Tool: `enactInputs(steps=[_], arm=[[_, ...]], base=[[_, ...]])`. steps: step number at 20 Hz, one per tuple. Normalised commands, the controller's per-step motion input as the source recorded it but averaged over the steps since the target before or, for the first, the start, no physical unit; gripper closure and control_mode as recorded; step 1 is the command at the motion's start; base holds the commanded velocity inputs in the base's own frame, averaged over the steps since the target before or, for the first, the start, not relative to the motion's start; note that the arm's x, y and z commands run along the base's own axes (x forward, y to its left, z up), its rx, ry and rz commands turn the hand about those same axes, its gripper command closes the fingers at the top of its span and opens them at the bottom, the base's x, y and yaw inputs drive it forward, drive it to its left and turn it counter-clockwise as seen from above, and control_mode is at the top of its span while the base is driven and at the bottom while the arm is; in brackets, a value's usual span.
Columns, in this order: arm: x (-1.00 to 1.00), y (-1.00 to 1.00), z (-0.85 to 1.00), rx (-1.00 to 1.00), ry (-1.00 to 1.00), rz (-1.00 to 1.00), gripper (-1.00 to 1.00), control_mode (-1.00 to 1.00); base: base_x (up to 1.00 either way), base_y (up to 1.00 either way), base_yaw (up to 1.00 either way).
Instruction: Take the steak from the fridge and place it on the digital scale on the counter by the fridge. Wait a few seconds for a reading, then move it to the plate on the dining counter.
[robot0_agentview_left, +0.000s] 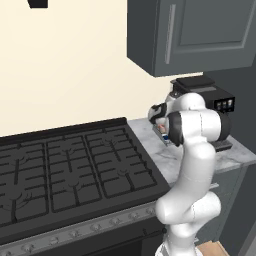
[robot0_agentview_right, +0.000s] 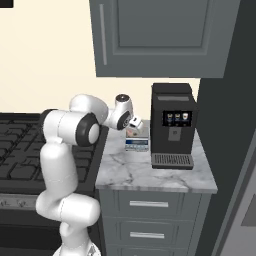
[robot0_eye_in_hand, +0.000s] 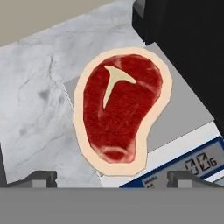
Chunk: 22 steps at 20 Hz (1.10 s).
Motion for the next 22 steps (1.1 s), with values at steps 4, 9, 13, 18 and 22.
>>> enactInputs(steps=[4, 9, 13, 18, 22], arm=[[0.28, -0.04, -0.23, 0.00, 0.02, 0.00, -1.00, -1.00], [0.15, -0.02, -0.02, 0.00, 0.00, 0.00, -1.00, -1.00], [0.15, 0.00, -0.01, 0.00, 0.01, 0.00, -1.00, -1.00], [0.12, 0.00, -0.13, 0.00, 0.01, 0.00, -1.00, -1.00], [0.06, 0.00, -0.18, 0.00, 0.01, 0.00, -1.00, -1.00]], base=[[0.00, 0.00, 0.00], [0.00, 0.00, 0.00], [0.00, 0.00, 0.00], [0.00, 0.00, 0.00], [0.00, 0.00, 0.00]])
